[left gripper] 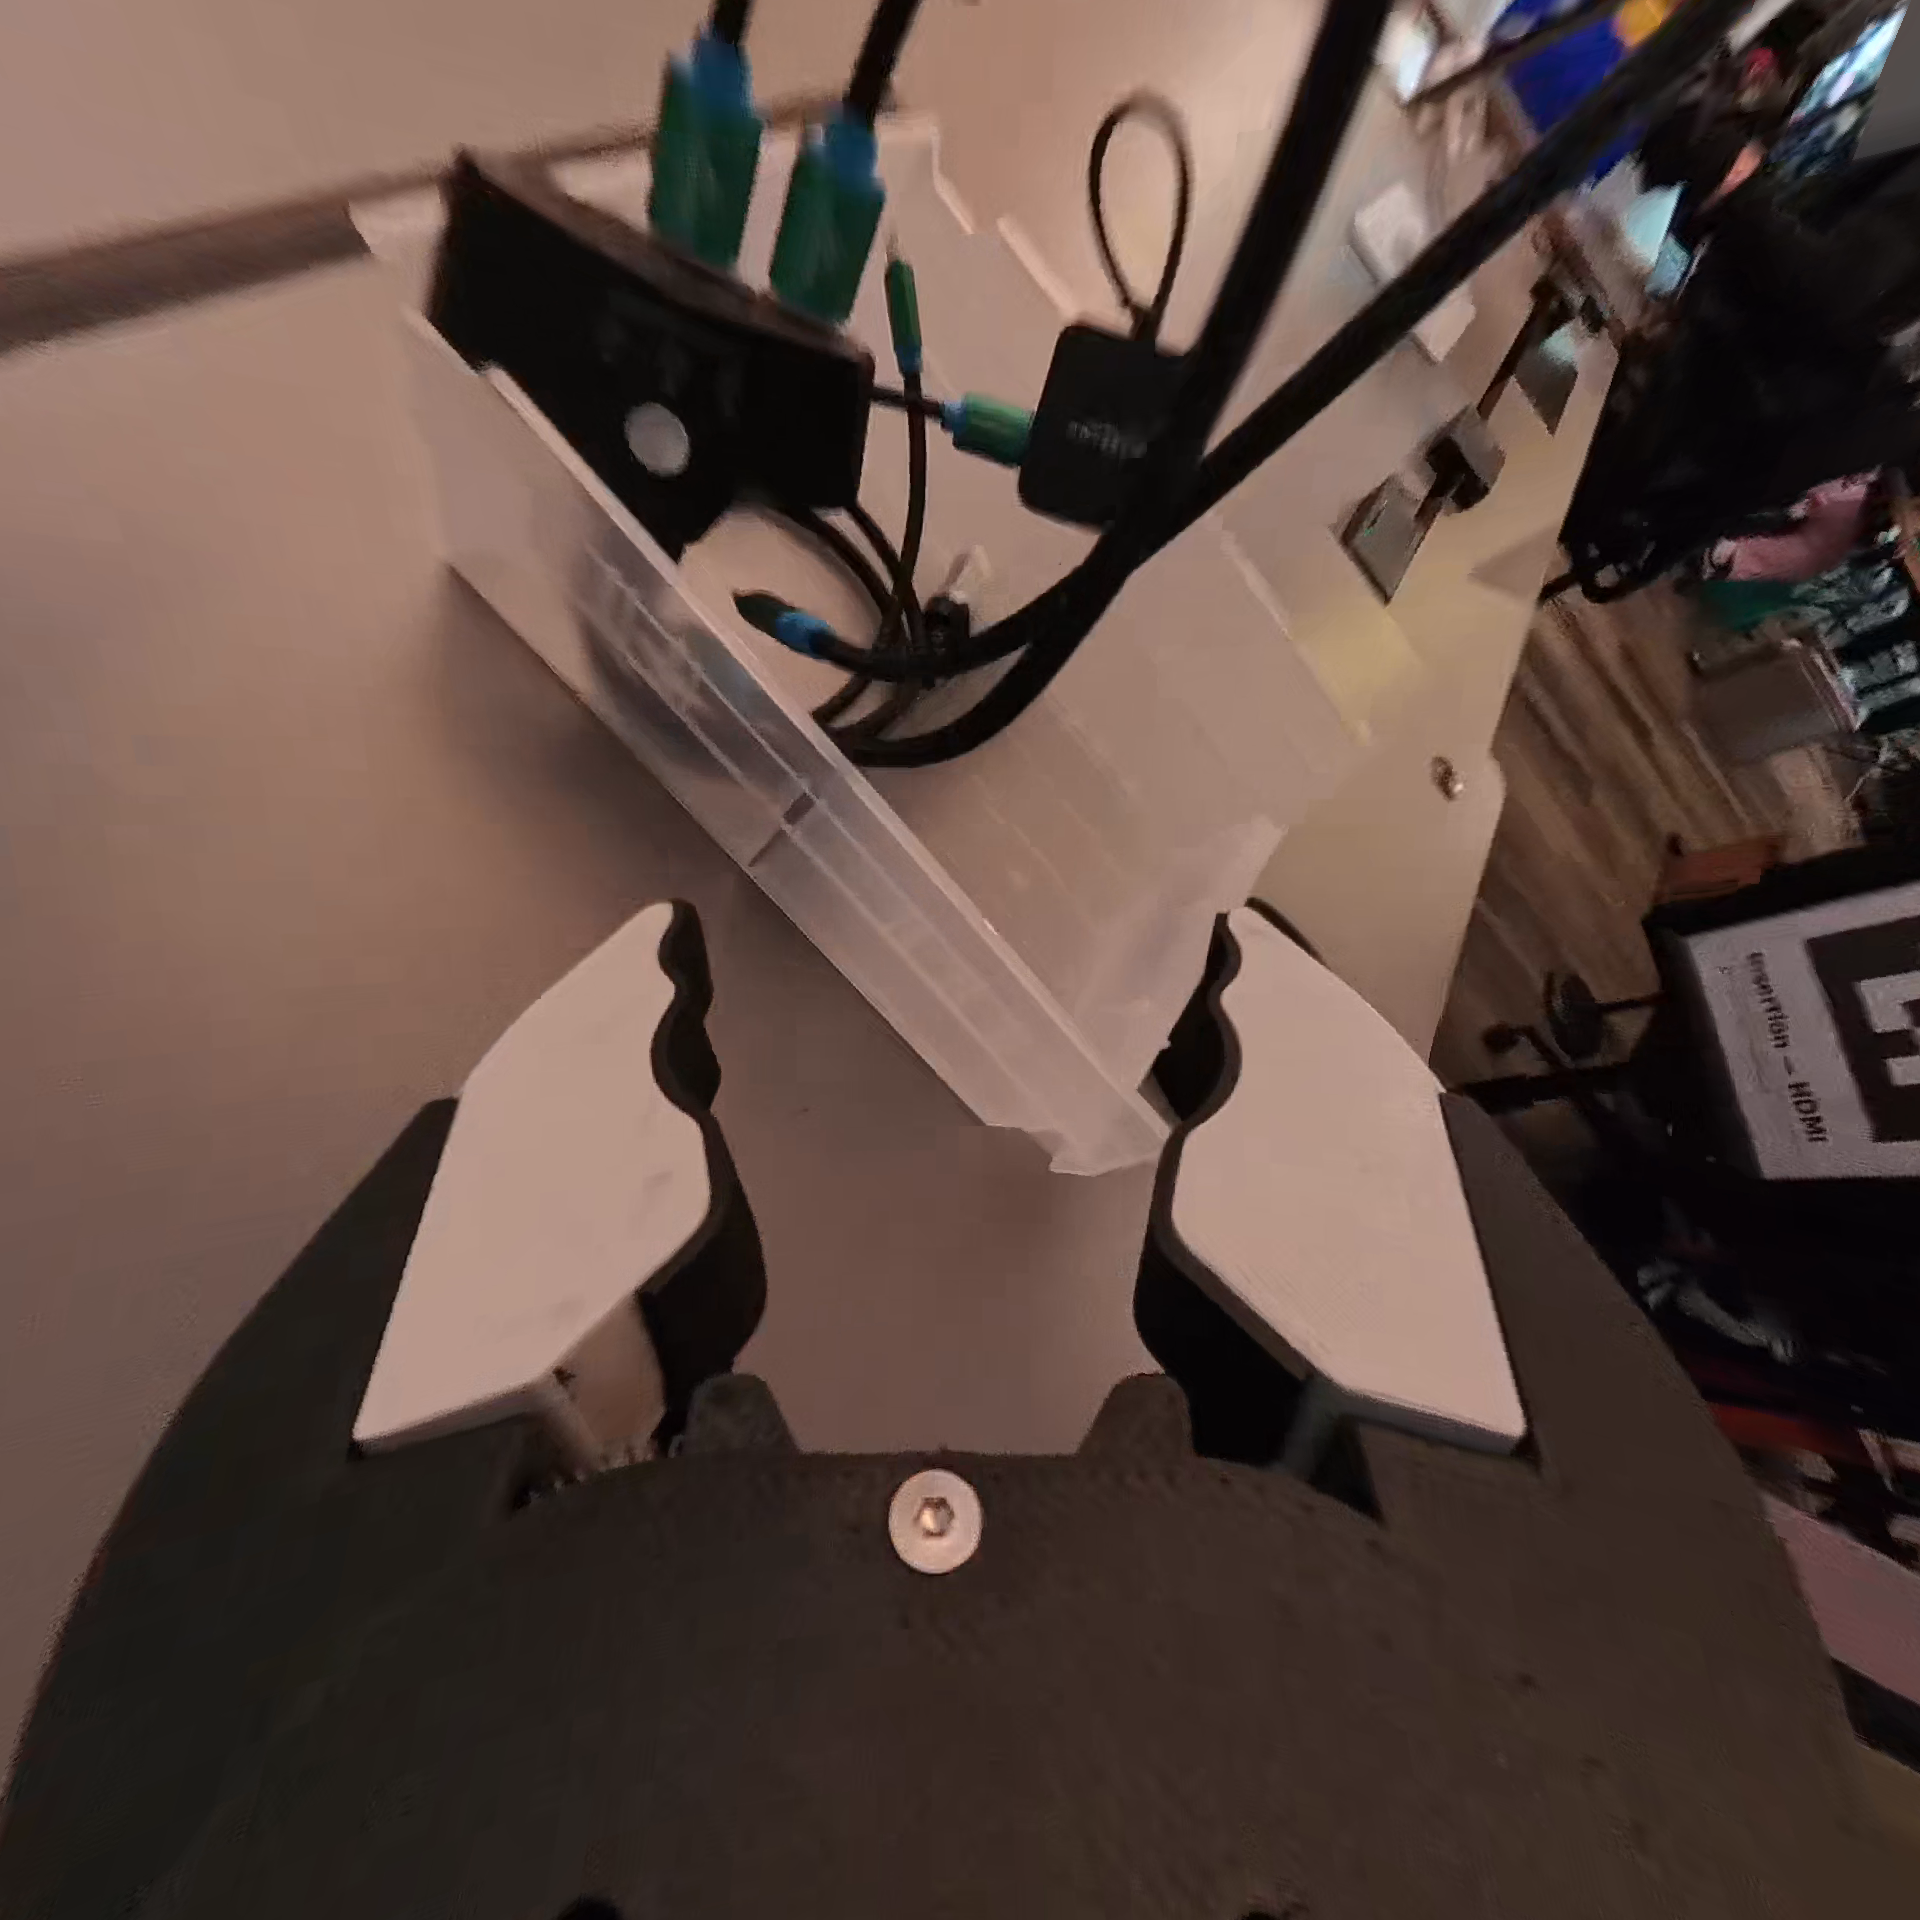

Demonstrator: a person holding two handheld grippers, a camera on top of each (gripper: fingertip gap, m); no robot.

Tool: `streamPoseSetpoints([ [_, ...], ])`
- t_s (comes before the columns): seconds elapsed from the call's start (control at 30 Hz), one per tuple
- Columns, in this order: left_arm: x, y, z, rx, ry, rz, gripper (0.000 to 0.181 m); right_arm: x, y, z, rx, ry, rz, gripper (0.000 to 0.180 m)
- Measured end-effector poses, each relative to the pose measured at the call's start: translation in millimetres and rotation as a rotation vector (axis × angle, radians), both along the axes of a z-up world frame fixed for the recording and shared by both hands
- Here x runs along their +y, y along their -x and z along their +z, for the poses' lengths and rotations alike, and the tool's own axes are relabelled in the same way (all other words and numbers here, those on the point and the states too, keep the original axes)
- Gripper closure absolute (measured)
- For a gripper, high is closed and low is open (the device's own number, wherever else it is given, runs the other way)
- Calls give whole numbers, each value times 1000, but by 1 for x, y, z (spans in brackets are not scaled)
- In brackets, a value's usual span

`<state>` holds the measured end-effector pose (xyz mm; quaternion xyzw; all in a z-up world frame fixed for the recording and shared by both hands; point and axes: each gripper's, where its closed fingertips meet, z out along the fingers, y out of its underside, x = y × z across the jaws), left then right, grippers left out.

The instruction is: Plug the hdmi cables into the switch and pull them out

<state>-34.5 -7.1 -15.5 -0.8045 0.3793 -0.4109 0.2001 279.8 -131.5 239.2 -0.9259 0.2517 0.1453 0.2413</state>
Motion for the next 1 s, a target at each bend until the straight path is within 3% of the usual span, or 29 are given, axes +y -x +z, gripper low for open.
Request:
streamPoseSetpoints([
  [0.1, -6, -16, -40, 148, -6, -33, 88, -41, -47, -39, 29, 37, -112, 175],
  [0.2, -13, -28, -52, 178, -14, -53, 94, -73, -81, -85, 46, 96, -195, 175],
  [0.27, -17, -32, -59, 208, -39, -80, 107, -90, -96, -118, 50, 156, -230, 174],
  [0.3, -17, -33, -63, 229, -67, -95, 126, -97, -101, -135, 51, 189, -239, 175],
  [0.33, -17, -34, -67, 242, -82, -100, 133, -103, -104, -153, 57, 224, -244, 175],
  [0.5, -25, -33, -68, 195, 32, -155, 146, -122, -109, -234, 118, 354, -254, 174],
  [0.77, 16, 44, -64, 306, 64, -122, 164, -106, -82, -311, 167, 423, -115, 174],
  [1.0, 85, 173, -62, 391, 3, 202, 174, -53, -41, -341, 136, 394, 47, 174],
])
